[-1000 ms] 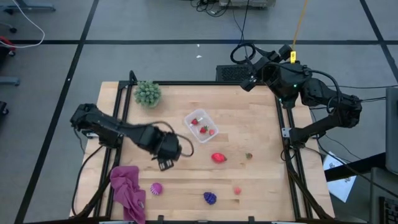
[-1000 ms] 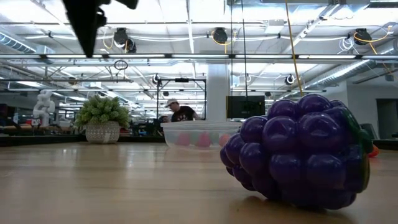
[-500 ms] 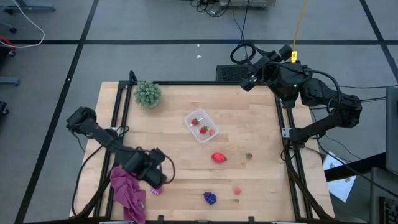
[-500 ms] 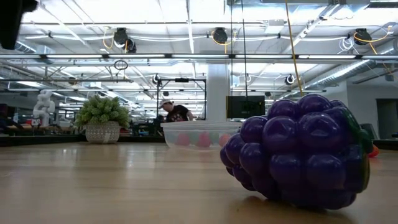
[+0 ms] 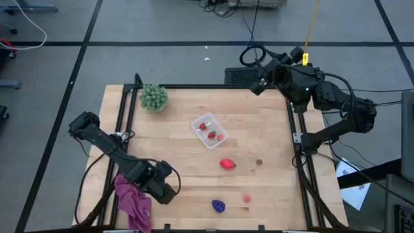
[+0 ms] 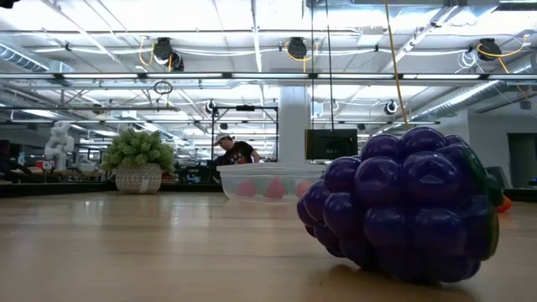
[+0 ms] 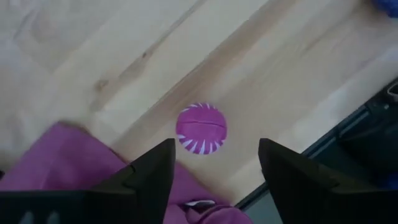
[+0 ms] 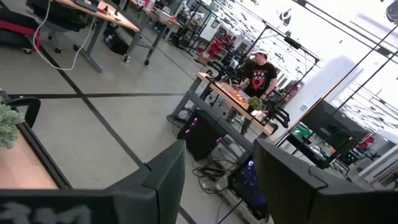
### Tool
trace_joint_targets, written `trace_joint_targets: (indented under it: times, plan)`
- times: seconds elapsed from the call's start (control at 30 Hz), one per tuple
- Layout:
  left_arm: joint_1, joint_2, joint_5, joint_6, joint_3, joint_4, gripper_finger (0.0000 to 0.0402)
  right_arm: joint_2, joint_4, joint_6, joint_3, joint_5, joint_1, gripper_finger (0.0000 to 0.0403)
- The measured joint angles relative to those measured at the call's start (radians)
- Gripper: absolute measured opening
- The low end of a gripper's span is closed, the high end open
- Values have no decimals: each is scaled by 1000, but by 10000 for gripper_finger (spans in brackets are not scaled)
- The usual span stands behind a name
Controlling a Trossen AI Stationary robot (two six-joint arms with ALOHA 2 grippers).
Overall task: Pick and placing Produce into tupperware
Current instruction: Put the onion into the transparent bin
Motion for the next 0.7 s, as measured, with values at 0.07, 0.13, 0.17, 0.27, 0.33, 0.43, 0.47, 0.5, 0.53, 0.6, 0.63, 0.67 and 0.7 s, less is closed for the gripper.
trace_joint_targets:
  times: [0.07,0.13,0.17,0.27,0.33,0.43,0.47,0.5,0.53,0.6,0.63,0.67,0.7]
  plan:
    - [-4,0,14,-29,0,-2,255,0,0,-10,0,0,0,181]
    - [-13,0,25,-64,0,2,272,0,0,-11,0,0,0,181]
    - [-19,0,24,-73,0,4,280,0,0,-11,0,0,1,181]
    - [-39,0,25,-104,0,5,301,0,-1,-11,0,0,1,181]
    - [-52,0,24,-142,0,5,310,0,0,-11,0,0,1,181]
    - [-78,2,-11,-191,0,5,316,0,0,-11,0,0,1,181]
    - [-85,5,-29,-205,0,5,316,0,0,-11,0,0,1,181]
    - [-91,12,-44,-216,0,6,315,0,0,-11,0,0,1,181]
    - [-96,21,-55,-222,0,6,314,0,0,-10,0,0,1,181]
    - [-101,43,-63,-229,0,10,311,0,0,-3,0,-1,1,181]
    - [-101,57,-62,-231,0,13,309,0,0,1,0,-1,1,181]
    - [-102,71,-62,-231,0,19,308,0,0,5,0,-1,1,181]
    - [-102,85,-62,-231,0,27,308,0,0,5,0,-2,1,181]
